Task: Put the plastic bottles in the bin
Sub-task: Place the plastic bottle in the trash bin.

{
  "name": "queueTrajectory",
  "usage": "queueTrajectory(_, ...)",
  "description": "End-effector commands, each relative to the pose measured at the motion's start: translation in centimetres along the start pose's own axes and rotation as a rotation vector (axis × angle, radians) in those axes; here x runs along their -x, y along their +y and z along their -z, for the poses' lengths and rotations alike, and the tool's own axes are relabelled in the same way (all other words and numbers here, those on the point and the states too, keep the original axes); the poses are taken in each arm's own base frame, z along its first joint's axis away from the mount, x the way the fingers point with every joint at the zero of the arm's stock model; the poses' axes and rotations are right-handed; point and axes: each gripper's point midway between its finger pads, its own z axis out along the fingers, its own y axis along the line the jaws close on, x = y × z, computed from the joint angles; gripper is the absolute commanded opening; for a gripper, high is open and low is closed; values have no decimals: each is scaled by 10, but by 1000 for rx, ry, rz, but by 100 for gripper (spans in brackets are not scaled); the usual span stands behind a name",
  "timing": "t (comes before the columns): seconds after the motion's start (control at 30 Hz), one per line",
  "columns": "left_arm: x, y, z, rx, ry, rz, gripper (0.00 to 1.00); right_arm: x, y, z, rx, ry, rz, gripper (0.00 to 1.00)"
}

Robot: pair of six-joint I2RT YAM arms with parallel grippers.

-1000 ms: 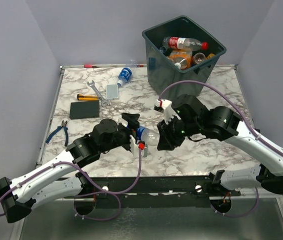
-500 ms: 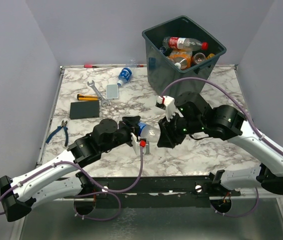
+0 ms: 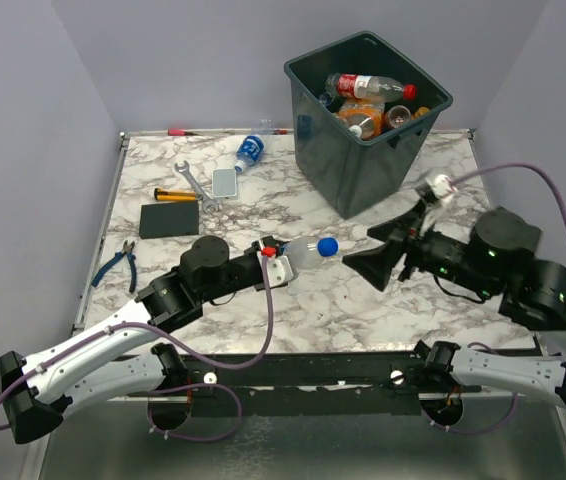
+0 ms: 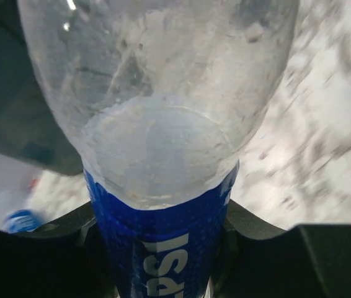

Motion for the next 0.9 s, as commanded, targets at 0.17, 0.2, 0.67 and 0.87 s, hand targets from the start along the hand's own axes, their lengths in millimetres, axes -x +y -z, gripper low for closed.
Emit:
queueTrajectory(0.17, 78, -41, -11, -204, -388, 844, 37, 63, -12, -7, -45, -443, -124, 86)
queueTrajectory(0.2, 79, -40, -11, -203, -389, 851, 37, 65, -11, -12, -42, -453, -127, 87)
queueTrajectory(0.67, 75, -38, -7, -175, -370, 845, 36, 67, 1, -68, -4, -402, -99, 83)
queueTrajectory(0.87, 75, -35, -6, -156, -374, 828, 39, 65, 9, -82, 28, -364, -86, 35)
